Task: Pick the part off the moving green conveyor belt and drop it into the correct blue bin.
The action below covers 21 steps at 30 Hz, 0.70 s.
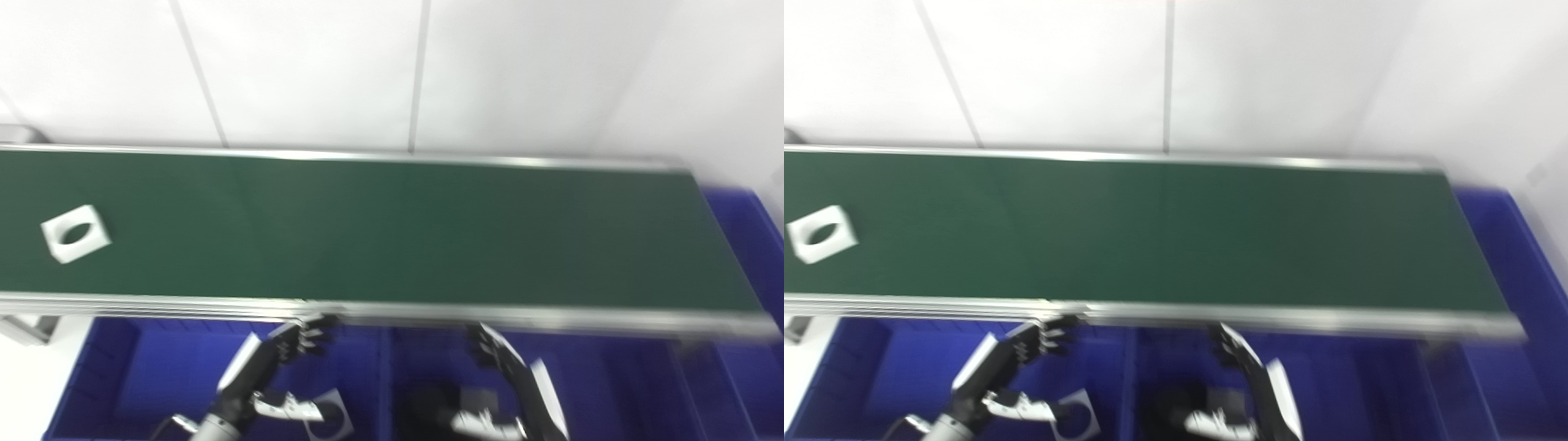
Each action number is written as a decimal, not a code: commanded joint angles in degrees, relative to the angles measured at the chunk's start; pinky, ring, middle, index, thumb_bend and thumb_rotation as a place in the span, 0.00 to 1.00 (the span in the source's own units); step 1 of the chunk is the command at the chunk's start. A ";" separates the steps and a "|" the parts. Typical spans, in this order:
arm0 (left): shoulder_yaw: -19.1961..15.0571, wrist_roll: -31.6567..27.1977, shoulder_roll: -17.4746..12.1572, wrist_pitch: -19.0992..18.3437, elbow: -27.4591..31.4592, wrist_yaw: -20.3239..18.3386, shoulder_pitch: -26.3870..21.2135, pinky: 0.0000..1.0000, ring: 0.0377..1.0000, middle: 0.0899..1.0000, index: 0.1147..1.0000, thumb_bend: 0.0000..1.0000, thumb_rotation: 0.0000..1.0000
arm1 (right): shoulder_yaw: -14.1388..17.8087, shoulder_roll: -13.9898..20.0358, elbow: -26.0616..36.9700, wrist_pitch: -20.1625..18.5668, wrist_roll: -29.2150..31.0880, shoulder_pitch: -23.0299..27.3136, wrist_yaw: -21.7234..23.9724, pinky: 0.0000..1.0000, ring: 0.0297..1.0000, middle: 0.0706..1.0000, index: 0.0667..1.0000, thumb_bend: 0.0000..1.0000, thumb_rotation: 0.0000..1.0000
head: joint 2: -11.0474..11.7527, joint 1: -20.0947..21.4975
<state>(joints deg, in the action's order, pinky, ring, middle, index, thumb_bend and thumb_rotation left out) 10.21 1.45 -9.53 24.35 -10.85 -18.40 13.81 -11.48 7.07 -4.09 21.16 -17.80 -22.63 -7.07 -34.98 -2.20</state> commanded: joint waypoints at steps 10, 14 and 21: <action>0.68 0.60 0.13 2.58 0.22 2.39 -0.54 0.65 0.74 0.77 0.73 0.94 0.10 | 0.09 1.57 -2.54 5.72 1.95 0.20 -1.62 0.69 0.75 0.80 0.82 0.90 0.31 | 2.94 -2.47; 1.20 0.19 0.29 2.58 0.39 3.06 -0.43 0.64 0.72 0.76 0.72 0.95 0.10 | -0.17 2.09 -2.81 5.71 2.92 0.16 -1.48 0.71 0.76 0.80 0.83 0.90 0.27 | 4.37 -4.99; 0.44 -2.69 0.82 2.58 1.77 1.53 0.26 0.63 0.71 0.75 0.71 0.96 0.10 | -0.44 2.52 -2.70 5.74 2.89 0.28 -1.63 0.76 0.76 0.81 0.83 0.88 0.26 | 5.15 -6.55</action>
<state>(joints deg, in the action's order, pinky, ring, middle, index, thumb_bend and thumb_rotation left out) 10.95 0.33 -8.89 24.39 -10.83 -16.22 14.23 -11.86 9.25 -7.82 23.44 -14.99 -22.61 -7.84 -29.80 -8.70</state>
